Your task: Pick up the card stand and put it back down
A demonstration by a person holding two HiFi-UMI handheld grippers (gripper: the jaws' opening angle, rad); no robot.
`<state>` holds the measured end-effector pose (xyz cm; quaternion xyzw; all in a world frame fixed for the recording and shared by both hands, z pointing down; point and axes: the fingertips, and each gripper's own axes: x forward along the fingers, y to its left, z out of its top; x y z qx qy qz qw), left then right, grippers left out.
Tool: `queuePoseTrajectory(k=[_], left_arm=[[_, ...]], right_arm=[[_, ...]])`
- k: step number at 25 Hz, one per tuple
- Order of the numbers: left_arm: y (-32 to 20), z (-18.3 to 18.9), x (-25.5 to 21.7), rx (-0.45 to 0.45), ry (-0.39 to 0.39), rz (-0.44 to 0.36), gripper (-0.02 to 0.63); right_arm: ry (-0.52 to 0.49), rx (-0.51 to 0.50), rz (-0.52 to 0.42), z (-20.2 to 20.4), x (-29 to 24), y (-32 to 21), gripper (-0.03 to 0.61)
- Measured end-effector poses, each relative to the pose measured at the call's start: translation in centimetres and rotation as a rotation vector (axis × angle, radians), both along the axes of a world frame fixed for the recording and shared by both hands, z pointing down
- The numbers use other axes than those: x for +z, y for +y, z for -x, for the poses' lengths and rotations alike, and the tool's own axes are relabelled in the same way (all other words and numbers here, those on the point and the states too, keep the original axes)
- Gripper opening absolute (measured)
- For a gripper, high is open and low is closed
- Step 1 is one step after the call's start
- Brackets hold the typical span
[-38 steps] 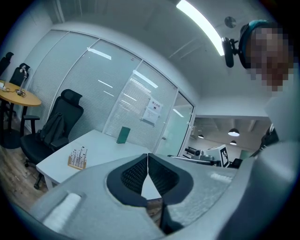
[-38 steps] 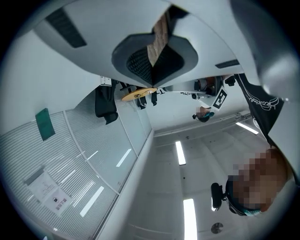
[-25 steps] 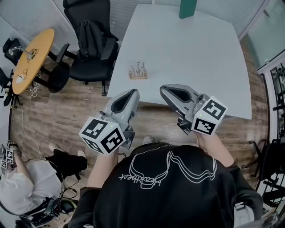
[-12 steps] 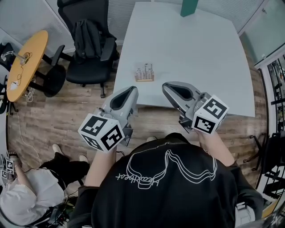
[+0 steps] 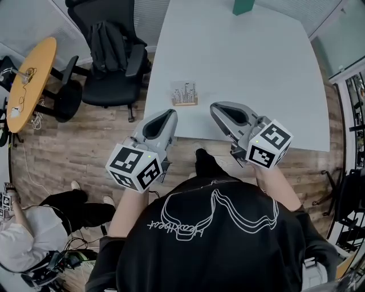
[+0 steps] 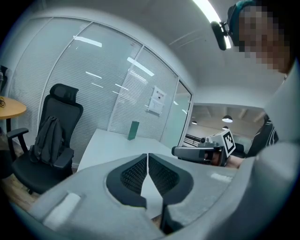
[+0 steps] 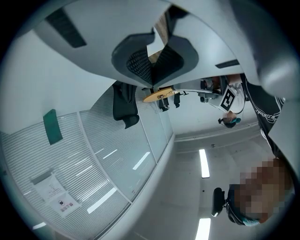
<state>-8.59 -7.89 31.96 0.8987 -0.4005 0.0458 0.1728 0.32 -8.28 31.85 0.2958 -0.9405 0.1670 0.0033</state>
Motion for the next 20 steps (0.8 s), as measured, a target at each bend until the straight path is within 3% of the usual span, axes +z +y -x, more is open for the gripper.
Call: queuePoseTrajectory(k=[5, 12, 16, 20], left_arm=[[-2.4, 0.3, 1.5, -0.007, -0.02, 0.027, 0.018], [-5.2, 0.4, 4.9, 0.015, -0.106, 0.026, 0.019], [-6.6, 1.1, 7.3, -0.02, -0.11, 0.066, 0.025], [-7.8, 1.3, 9.8, -0.011, -0.114, 0.126, 0.073]], right_arm=[[-0.006, 0.014, 0.029, -0.6, 1.4, -3.0, 0.011], [0.043, 0.04, 0.097, -1.2, 5.6, -6.4, 0.036], [0.08, 0.036, 0.125, -1.4, 8.5, -7.4, 0.053], [0.146, 0.022, 0.127, -1.2, 10.5, -8.2, 0.075]])
